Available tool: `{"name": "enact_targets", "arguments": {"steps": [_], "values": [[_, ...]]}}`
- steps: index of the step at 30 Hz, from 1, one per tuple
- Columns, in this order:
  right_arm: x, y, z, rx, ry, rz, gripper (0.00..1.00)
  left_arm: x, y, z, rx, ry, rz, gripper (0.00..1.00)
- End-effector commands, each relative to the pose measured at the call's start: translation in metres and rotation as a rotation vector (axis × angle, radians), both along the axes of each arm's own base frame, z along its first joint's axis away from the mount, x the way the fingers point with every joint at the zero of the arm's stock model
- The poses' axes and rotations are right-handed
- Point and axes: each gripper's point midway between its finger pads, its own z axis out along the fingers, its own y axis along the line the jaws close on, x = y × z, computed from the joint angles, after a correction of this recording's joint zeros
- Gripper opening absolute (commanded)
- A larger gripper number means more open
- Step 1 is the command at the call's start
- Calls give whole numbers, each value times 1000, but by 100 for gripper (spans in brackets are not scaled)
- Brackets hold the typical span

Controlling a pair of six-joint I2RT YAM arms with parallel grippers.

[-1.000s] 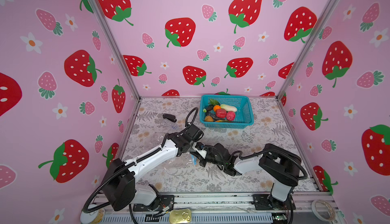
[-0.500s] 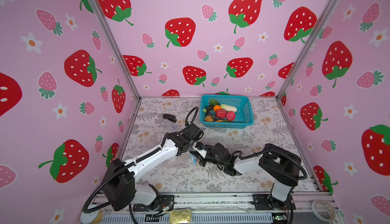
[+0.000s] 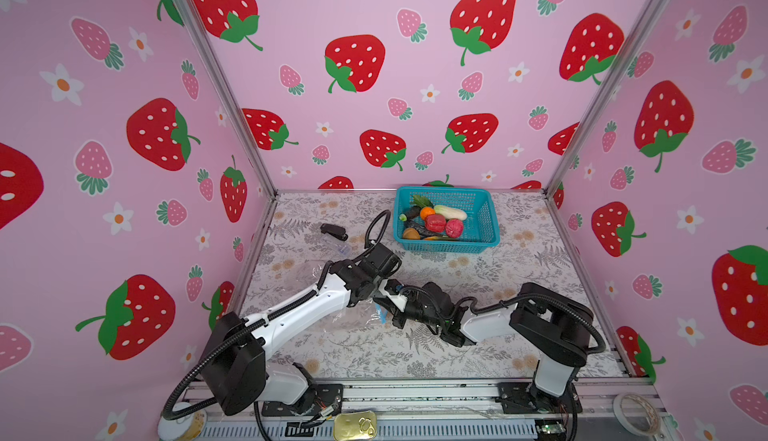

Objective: Place the food in the zip-top bag and seal the zipper

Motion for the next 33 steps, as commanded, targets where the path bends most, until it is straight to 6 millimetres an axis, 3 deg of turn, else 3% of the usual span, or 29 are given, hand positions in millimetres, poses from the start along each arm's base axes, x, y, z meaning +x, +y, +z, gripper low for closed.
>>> {"name": "enact_targets", "arguments": {"steps": [1,4,10,20,33], "values": [[-4,-5,-6,-7,24,-4,6,4,-5,16,-24,-31,10,17],[-4,-9,-1,-4,26,-18,21,4,-5,15,-27,-32,11,16],[-5,-27,8,-11,43,-56,33,6,-7,17,-43,-40,17,16],[12,-71,24,-79,64,-226,37,8,-13,20,-94,-55,34,16],[75,-114,43,-113,125,-429,37,8,-12,19,-180,-32,92,15]]}}
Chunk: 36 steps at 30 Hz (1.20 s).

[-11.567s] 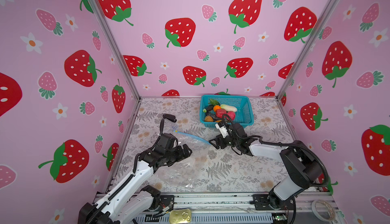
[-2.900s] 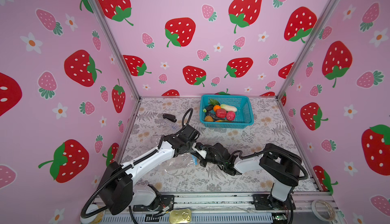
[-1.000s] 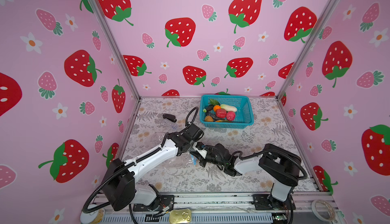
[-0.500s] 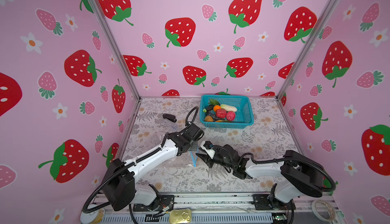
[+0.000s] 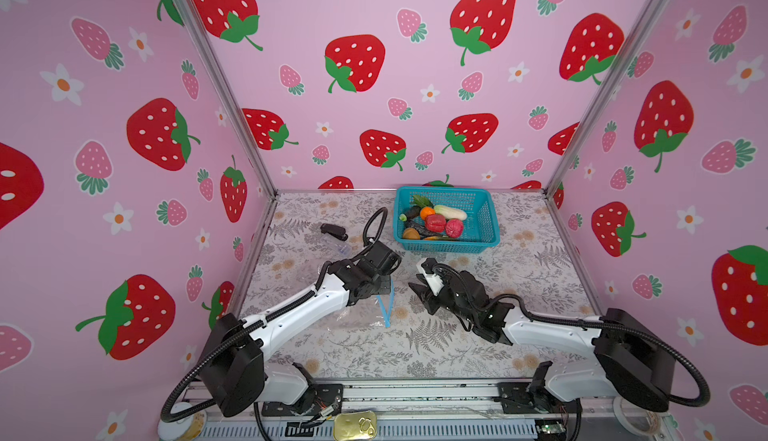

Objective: Place the food in the zip-top bag and seal the zipper
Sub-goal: 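Move the right gripper over the teal basket of vegetables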

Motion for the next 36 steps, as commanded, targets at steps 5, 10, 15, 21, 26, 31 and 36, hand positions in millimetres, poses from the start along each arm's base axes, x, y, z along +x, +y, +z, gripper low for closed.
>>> {"name": "enact_targets", "arguments": {"steps": [5,10,15,21,26,31,36], "values": [[51,-18,19,-32,70,-168,40,3,5,16,-77,-15,69,15],[101,-36,24,-94,103,-310,42,7,7,17,-98,-4,87,15],[158,-51,20,-187,180,-471,41,9,6,18,-108,2,90,15],[209,-55,-4,-358,336,-556,40,9,8,21,-112,-3,94,15],[228,-48,-16,-386,412,-507,41,9,8,21,-114,-3,91,14],[226,-54,-32,-442,485,-485,41,8,8,22,-117,-4,89,14],[214,-57,-41,-471,523,-455,41,9,7,22,-118,-4,86,14]]}}
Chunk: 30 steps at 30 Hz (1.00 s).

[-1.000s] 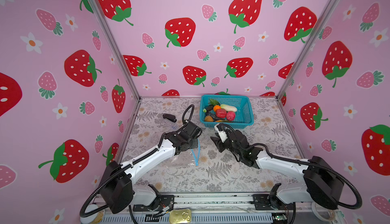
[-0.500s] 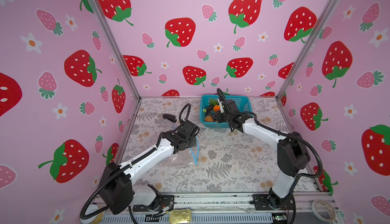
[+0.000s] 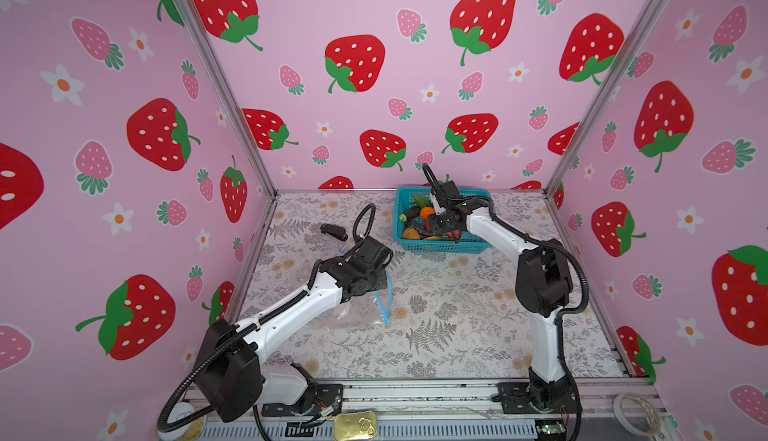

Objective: Place the food in the zip-top bag and seal the zipper
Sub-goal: 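Move the right gripper over the teal basket of vegetables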

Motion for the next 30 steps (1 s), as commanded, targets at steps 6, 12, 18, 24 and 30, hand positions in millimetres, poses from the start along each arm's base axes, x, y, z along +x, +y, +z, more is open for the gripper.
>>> {"name": "enact_targets", "arguments": {"steps": [6,12,18,24,30], "values": [[-32,-8,-13,-27,108,65,42,4,1,17,-22,-37,16,14],[-43,-10,-20,-29,136,88,42,5,1,15,-19,-32,15,14],[-53,-10,-23,-33,149,112,42,6,-1,14,-19,-31,10,14],[-61,-12,-25,-38,155,121,41,7,-2,14,-19,-33,9,14],[-69,-12,-26,-37,158,134,42,7,-2,14,-22,-30,9,14]]}}
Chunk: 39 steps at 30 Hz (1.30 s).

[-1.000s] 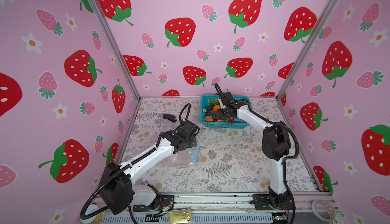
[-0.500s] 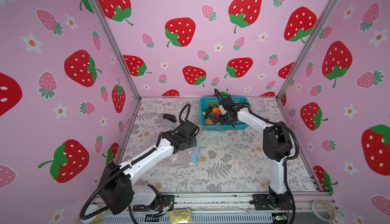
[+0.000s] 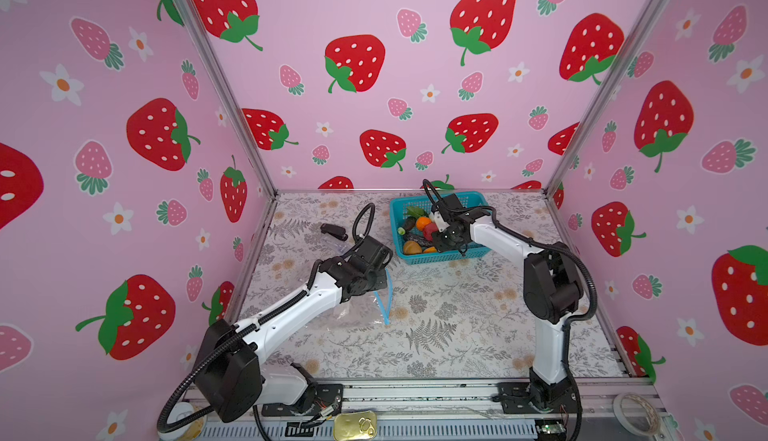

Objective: Place the food in the zip-top bag and seal the zipper
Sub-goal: 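Move the right gripper over the teal basket of vegetables, then lower the right gripper into the basket around the red pepper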

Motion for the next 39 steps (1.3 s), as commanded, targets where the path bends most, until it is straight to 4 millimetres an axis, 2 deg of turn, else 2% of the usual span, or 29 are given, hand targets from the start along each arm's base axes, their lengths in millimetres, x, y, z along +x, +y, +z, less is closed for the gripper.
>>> {"name": "enact_targets", "arguments": {"steps": [1,18,31,35,39], "values": [[-14,-1,6,-5,10,36,42,6,-2,13,-19,-29,9,14],[-33,-2,8,-4,3,58,42,1,1,14,-32,-35,14,13],[-32,-2,8,-3,3,55,42,6,-5,12,-31,-27,2,13],[-22,-13,12,-27,-14,24,42,6,-6,12,-36,-26,2,13],[2,-42,17,-51,-43,-60,42,6,-7,13,-45,-28,0,13]]}}
